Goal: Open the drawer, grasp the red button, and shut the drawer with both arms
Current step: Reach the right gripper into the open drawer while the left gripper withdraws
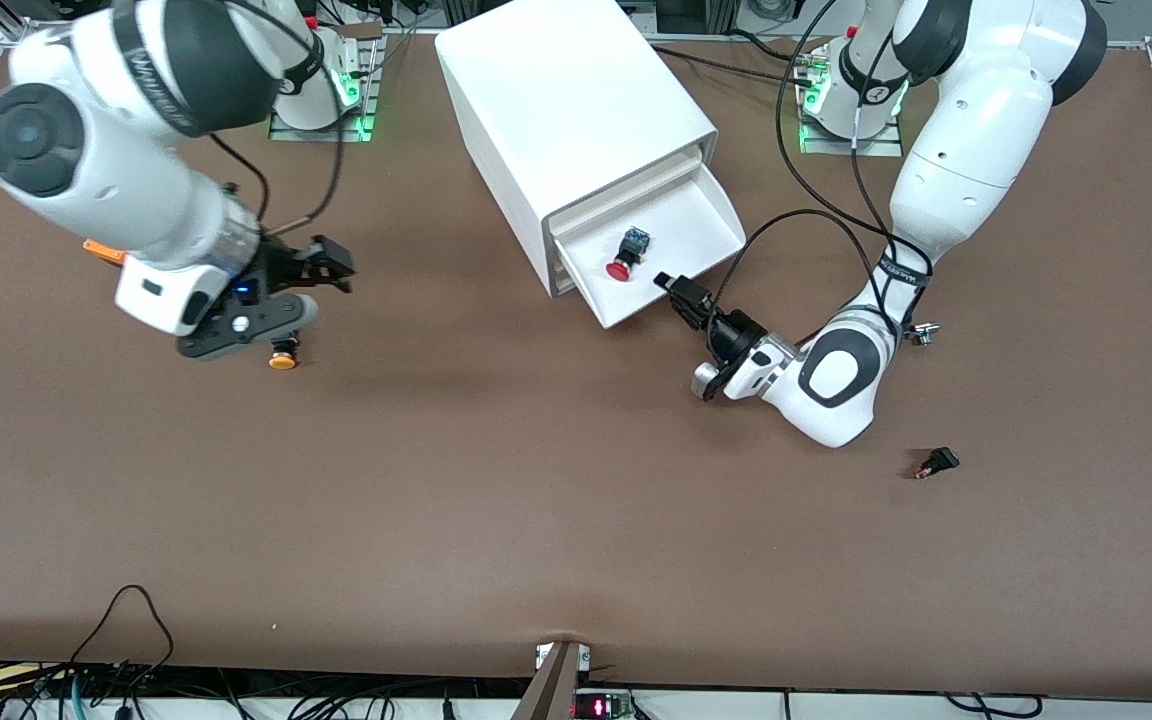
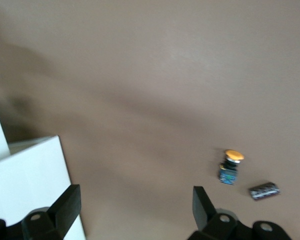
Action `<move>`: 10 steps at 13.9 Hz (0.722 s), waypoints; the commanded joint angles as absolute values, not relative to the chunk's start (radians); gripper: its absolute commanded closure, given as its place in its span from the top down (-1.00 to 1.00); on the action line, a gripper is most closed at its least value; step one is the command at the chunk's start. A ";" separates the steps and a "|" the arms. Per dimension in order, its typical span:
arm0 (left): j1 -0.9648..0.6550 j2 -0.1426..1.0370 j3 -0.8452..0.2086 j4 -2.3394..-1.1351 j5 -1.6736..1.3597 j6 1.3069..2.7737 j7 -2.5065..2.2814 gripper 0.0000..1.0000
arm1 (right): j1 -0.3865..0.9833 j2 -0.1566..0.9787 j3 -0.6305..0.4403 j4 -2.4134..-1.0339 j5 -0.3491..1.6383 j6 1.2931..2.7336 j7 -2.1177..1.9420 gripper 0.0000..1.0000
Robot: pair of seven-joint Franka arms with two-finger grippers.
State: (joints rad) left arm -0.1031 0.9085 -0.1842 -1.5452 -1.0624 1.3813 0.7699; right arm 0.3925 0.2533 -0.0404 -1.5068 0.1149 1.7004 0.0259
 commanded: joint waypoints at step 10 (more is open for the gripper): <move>0.023 0.885 -0.155 -1.462 -0.859 1.290 0.548 1.00 | 0.567 0.362 -0.046 -1.404 0.132 1.763 0.417 0.98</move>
